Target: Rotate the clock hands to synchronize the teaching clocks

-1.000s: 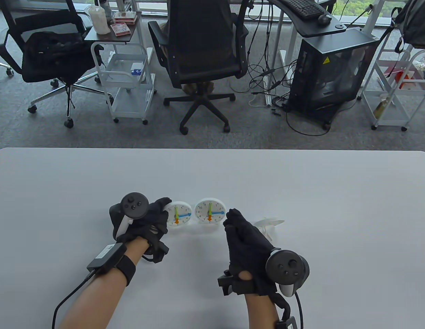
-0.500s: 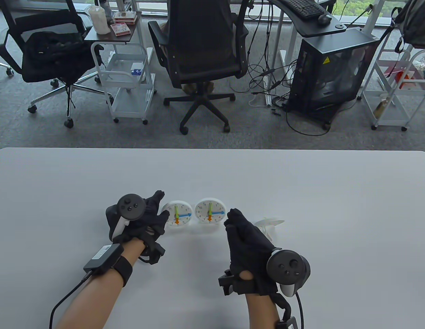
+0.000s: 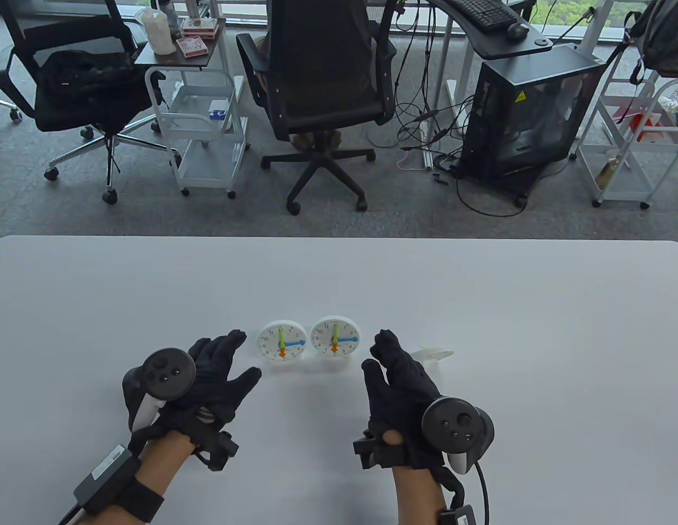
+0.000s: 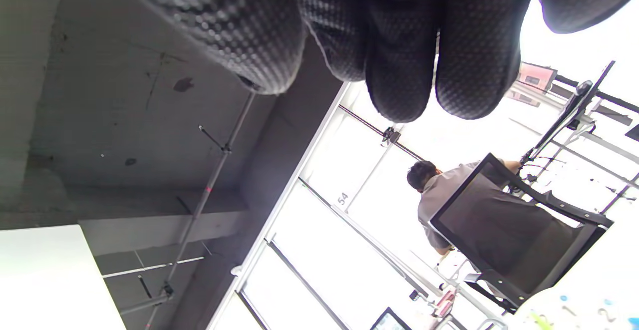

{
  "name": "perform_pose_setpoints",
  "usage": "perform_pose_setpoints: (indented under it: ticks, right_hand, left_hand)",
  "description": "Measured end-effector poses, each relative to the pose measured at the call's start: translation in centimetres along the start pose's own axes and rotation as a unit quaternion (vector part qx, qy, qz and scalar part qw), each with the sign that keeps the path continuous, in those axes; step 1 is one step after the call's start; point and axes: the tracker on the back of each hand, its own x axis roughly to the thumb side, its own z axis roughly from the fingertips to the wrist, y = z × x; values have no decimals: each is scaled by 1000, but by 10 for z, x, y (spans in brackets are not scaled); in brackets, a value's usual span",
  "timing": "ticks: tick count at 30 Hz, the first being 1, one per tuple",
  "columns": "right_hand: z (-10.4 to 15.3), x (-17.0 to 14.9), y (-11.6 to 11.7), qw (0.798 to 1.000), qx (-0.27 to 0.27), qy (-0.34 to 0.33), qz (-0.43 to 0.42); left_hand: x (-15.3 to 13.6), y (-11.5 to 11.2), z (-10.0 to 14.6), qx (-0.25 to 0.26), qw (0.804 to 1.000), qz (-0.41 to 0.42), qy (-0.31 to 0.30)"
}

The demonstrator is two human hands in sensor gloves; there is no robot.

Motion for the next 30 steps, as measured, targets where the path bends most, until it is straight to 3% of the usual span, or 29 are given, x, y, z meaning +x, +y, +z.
perform_pose_setpoints:
  ticks: [4,9,14,23,30]
  right_hand:
    - [0,-6,2,999,4,5,31]
    - [2,-15,5,998,11,18,55]
    - [3,-25,0,995,-3,26,96]
    - [6,-55,-30,984,-81,92,130]
    - [12,-90,-33,970,-74,166,162]
  left_hand:
    - [8,0,34,-13,1000,-4,-22]
    - [-3,-7,61,-34,999,-6,-26]
    - [-15,-10,59,-29,999,5,-30]
    - [-15,-15,62,-37,998,10,-41]
    - [-13,-17,64,-45,998,18,-48]
